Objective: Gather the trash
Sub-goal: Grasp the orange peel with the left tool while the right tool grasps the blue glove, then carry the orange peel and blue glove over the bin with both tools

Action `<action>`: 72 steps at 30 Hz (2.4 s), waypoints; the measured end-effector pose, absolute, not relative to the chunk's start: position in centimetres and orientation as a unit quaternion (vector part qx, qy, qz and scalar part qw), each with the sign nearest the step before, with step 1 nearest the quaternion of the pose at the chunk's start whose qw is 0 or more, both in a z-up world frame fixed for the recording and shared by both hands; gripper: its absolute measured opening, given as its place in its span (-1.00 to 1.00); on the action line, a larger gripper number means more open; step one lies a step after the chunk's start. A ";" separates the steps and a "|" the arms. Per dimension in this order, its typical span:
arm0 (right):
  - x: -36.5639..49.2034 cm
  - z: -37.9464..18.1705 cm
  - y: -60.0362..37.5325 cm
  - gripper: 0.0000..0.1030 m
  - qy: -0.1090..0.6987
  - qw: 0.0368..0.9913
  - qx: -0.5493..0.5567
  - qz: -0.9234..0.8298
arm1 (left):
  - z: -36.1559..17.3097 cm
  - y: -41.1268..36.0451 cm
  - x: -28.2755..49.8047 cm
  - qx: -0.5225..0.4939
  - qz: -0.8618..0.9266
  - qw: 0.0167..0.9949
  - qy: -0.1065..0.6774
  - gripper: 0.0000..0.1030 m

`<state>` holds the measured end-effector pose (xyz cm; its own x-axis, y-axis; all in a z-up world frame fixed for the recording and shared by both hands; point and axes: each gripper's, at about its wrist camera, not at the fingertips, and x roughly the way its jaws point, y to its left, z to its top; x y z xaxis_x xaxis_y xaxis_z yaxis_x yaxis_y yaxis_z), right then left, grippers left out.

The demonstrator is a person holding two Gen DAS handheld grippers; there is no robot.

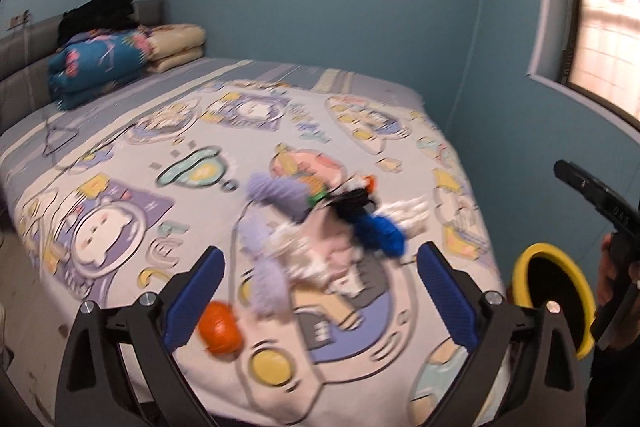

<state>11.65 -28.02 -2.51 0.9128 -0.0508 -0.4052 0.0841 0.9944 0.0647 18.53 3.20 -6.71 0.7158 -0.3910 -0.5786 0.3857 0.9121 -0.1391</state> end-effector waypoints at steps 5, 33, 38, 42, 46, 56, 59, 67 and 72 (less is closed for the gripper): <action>14.2 -5.1 -25.8 0.46 0.232 0.973 0.013 -0.021 | -10.2 5.8 19.2 -0.016 -0.188 0.921 0.341 0.82; 26.9 -16.5 -17.5 0.03 0.369 0.918 -0.140 0.045 | -19.7 8.2 24.3 -0.038 -0.170 0.885 0.432 0.57; 28.0 -17.5 -17.3 -0.13 0.389 0.910 -0.139 0.042 | -20.0 7.8 24.9 -0.030 -0.175 0.882 0.437 0.36; 28.9 -18.0 -17.4 -0.24 0.402 0.905 -0.131 0.038 | -20.3 7.8 25.5 -0.029 -0.177 0.879 0.441 0.16; 29.5 -18.5 -17.5 -0.48 0.417 0.900 -0.120 0.036 | -20.6 8.4 25.8 -0.041 -0.170 0.877 0.447 -0.19; 29.3 -17.7 -18.0 -0.79 0.424 0.899 -0.104 0.034 | -21.1 6.9 25.7 0.017 -0.153 0.873 0.462 -0.19; 28.7 -16.7 -18.4 -0.84 0.415 0.904 -0.095 0.035 | -21.2 6.7 25.9 0.022 -0.137 0.875 0.464 -0.31; 26.4 -12.2 -20.5 -0.86 0.381 0.922 -0.042 0.051 | -19.3 8.5 24.9 -0.021 -0.141 0.882 0.449 -0.37; 24.1 -9.1 -21.9 -0.86 0.349 0.935 -0.010 0.056 | -16.4 9.2 23.8 -0.027 -0.140 0.897 0.418 -0.37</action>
